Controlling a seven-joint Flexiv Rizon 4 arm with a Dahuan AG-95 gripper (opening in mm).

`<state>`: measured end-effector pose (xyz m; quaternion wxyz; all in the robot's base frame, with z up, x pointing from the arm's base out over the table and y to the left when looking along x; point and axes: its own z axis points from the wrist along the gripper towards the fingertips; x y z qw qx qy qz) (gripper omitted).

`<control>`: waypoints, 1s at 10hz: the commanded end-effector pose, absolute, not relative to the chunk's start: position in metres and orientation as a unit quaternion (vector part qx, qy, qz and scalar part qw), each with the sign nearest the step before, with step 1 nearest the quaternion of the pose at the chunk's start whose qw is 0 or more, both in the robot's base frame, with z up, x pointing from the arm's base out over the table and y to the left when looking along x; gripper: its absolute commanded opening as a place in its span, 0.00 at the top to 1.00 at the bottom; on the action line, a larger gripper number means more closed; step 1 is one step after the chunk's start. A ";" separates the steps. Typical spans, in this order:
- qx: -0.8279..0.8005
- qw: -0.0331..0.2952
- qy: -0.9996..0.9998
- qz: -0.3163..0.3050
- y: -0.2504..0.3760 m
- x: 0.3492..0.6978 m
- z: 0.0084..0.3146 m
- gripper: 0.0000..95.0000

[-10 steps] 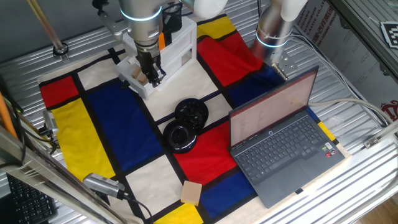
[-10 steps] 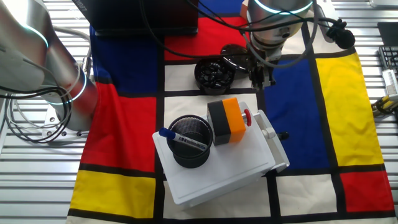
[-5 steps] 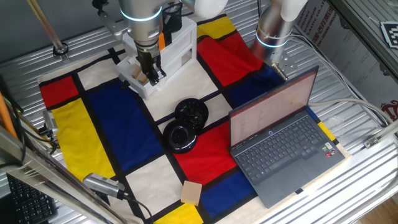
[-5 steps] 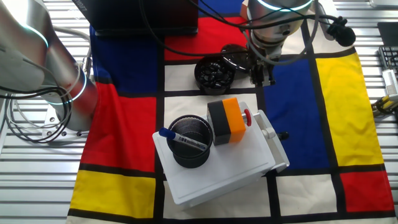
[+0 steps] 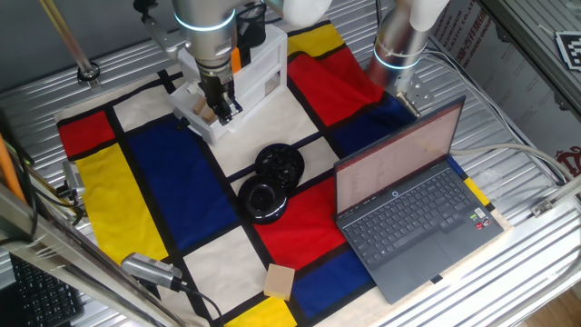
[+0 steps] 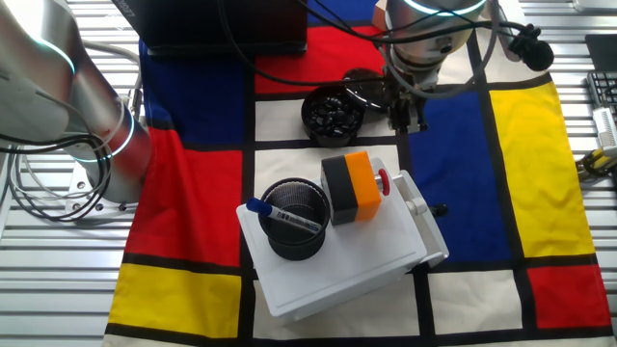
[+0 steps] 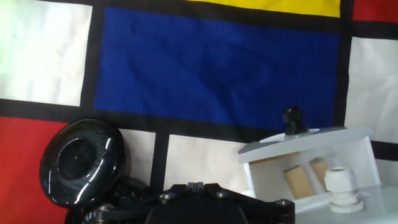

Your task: Use the gripper to push and close the drawer

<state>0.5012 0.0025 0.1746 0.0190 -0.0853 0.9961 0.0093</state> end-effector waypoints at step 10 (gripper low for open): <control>-0.096 0.010 0.995 -0.002 0.020 0.609 0.163 1.00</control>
